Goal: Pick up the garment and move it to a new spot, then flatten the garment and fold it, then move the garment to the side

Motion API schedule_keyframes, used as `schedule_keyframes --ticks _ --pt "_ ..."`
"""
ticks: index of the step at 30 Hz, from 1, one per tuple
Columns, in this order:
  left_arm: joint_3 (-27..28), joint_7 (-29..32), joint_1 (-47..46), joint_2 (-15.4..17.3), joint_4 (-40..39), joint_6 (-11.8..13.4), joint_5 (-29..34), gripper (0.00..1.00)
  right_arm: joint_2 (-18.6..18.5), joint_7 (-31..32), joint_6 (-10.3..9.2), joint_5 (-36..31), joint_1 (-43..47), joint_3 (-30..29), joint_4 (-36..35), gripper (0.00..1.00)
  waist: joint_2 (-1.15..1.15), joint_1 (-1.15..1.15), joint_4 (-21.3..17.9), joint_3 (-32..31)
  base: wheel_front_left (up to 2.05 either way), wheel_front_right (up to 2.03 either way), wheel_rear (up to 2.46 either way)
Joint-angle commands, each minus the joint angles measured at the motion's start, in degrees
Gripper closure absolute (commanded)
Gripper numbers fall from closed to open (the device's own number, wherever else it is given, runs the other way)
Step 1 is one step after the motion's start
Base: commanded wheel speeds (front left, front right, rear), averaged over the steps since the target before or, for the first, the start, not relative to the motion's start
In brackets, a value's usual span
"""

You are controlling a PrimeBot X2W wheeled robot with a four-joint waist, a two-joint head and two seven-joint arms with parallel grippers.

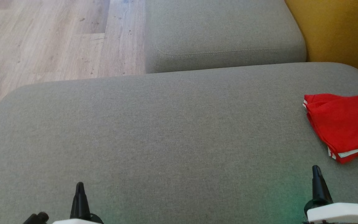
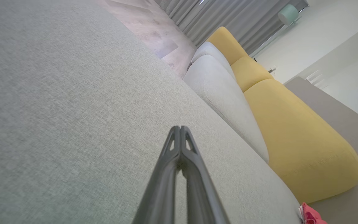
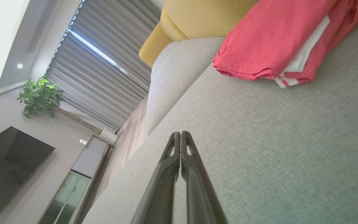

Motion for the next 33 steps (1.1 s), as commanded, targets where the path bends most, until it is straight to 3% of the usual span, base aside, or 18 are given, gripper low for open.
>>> schedule_keyframes --ticks 1,33 --pt "1.79 0.4 -3.46 0.72 -1.38 -0.81 -2.05 1.0 -0.81 0.45 0.2 2.15 -3.37 0.2 -1.53 1.0 0.0 0.0 -0.03 0.16 0.0 0.0 0.0" --pt "6.88 5.53 -9.2 0.71 0.67 -3.9 -22.87 1.0 -0.71 5.53 0.29 22.54 -9.27 -2.3 -0.42 1.0 0.0 0.0 -0.48 2.61 0.0 0.0 0.0"
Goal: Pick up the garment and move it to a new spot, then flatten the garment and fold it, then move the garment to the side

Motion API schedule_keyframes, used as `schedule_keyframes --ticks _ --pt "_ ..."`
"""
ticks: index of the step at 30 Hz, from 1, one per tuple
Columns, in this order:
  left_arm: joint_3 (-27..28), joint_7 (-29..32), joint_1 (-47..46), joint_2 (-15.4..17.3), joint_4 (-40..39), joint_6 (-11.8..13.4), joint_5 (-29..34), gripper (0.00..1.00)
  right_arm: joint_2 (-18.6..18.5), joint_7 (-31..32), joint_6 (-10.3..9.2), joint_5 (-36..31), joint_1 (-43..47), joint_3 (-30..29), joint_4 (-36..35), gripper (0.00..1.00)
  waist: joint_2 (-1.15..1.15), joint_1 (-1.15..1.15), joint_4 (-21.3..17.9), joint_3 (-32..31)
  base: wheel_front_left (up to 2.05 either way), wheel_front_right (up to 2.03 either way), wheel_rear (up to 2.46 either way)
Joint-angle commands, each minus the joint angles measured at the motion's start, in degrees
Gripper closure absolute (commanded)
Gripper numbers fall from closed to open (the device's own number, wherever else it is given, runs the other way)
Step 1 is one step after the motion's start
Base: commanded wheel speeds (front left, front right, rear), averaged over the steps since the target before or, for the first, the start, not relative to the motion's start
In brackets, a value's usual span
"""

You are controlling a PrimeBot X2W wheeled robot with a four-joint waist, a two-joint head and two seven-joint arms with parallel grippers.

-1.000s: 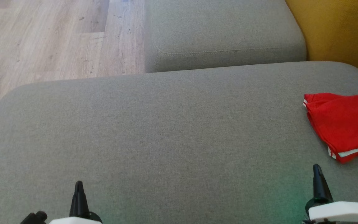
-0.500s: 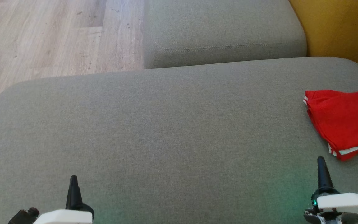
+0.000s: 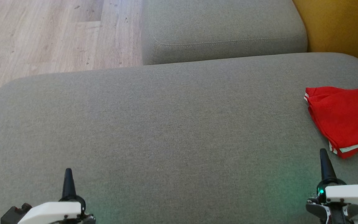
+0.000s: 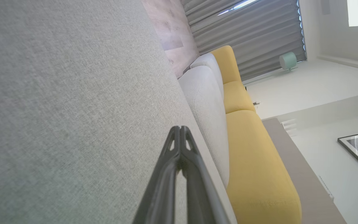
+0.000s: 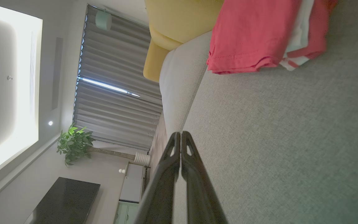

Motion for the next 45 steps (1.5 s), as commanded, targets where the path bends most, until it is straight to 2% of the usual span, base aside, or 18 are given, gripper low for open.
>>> schedule_keyframes --ticks 1,28,45 --pt "2.23 0.35 -3.48 0.69 -1.39 -0.54 -1.47 1.0 -0.7 0.43 0.3 1.61 -3.4 0.51 -1.76 1.0 0.0 0.0 -0.02 0.09 0.0 0.0 0.0" --pt "6.94 5.04 -8.5 0.49 0.42 -3.23 -19.37 1.0 -0.48 5.0 0.38 19.21 -8.55 -1.85 -0.78 1.0 0.0 0.0 -0.41 2.22 0.0 0.0 0.0" --pt "7.61 5.63 -8.82 0.2 0.55 -3.38 -20.08 1.0 -0.27 5.49 0.39 19.99 -8.87 -2.26 -0.71 1.0 0.0 0.0 -0.43 2.35 0.0 0.0 0.0"
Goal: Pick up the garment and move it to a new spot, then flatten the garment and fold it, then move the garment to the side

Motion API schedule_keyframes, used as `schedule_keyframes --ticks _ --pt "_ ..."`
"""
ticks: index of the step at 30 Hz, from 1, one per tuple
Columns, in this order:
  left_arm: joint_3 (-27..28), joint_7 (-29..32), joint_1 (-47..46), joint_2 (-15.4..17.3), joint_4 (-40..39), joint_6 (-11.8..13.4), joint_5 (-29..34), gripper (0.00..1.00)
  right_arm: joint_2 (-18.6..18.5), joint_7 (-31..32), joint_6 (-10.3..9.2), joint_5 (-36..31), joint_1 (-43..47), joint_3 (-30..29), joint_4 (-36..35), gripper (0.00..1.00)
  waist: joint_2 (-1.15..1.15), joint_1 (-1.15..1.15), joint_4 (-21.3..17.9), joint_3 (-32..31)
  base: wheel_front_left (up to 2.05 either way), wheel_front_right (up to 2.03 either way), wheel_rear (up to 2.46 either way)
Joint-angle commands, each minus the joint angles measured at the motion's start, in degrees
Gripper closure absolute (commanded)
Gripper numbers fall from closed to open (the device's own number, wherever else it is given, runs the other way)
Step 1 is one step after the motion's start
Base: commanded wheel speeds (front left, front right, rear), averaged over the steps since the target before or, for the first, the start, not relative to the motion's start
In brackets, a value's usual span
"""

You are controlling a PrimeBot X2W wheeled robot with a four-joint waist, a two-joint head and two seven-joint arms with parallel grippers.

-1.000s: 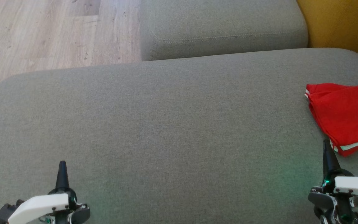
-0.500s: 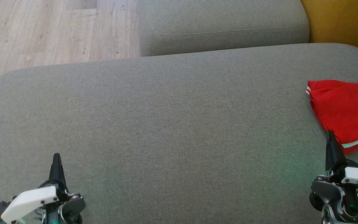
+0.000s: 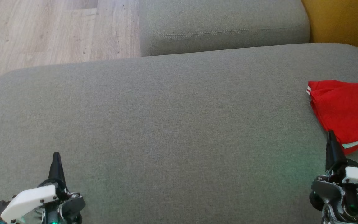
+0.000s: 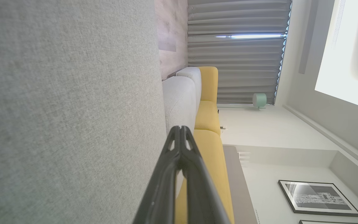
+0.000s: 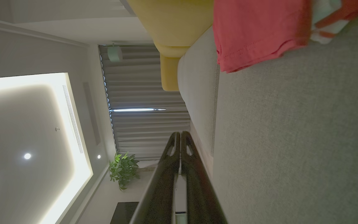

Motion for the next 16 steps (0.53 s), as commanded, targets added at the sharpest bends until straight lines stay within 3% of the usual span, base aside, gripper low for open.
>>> schedule_keyframes --ticks 1,16 --pt "2.22 0.41 -2.81 0.46 -1.59 -0.4 0.11 1.0 -0.27 0.38 0.39 0.27 -2.74 0.97 -1.84 1.0 0.0 0.0 0.0 -0.01 0.0 0.0 0.0" --pt "2.52 0.65 -2.83 0.24 -1.58 -0.4 0.37 1.0 -0.13 0.55 0.39 0.1 -2.76 0.76 -1.82 1.0 0.0 0.0 0.0 -0.01 0.0 0.0 0.0"
